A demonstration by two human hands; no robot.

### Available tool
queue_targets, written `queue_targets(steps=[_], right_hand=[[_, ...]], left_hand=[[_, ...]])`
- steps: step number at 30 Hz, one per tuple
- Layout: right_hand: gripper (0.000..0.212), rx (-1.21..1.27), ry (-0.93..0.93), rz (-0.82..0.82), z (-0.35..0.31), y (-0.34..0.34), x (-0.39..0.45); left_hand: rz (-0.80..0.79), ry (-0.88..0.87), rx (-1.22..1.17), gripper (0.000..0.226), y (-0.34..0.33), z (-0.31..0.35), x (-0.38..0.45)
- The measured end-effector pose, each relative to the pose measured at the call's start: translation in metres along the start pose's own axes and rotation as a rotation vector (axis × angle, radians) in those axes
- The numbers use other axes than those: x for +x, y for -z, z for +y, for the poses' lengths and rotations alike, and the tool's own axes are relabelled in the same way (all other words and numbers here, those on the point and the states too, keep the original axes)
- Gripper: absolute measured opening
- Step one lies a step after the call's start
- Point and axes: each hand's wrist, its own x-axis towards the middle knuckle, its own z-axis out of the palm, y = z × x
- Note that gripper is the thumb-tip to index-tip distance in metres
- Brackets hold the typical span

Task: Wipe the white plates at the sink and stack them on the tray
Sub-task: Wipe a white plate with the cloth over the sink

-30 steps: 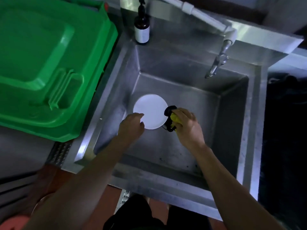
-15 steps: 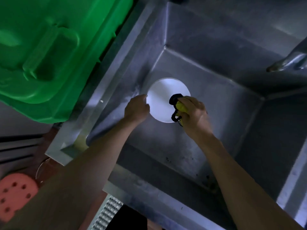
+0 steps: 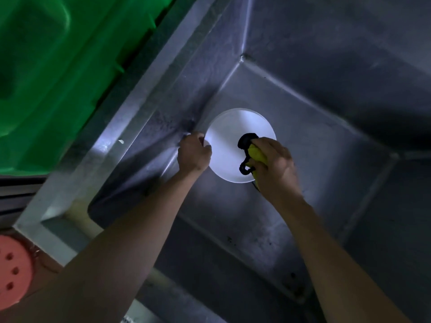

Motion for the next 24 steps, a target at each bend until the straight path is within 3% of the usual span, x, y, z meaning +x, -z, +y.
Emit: queue_targets(steps=[8,12,24], right_hand=[[0.047,0.008,0.001,-0.017,0.008,-0.002,-0.001],[0.045,0.005,0.001,-0.025,0.01,-0.003,-0.002],[0.049,0.01,0.011,-0.004,0.015,-0.008,-0.013]], left_hand=[[-0.031,0.163,-0.179,0.03,-0.011,0.008,0.005],[-0.025,0.224,-0.222,0.019,-0.009,0.01,0.004],[0.092,0.208,-0.165,0.022,-0.013,0.013,-0.004]])
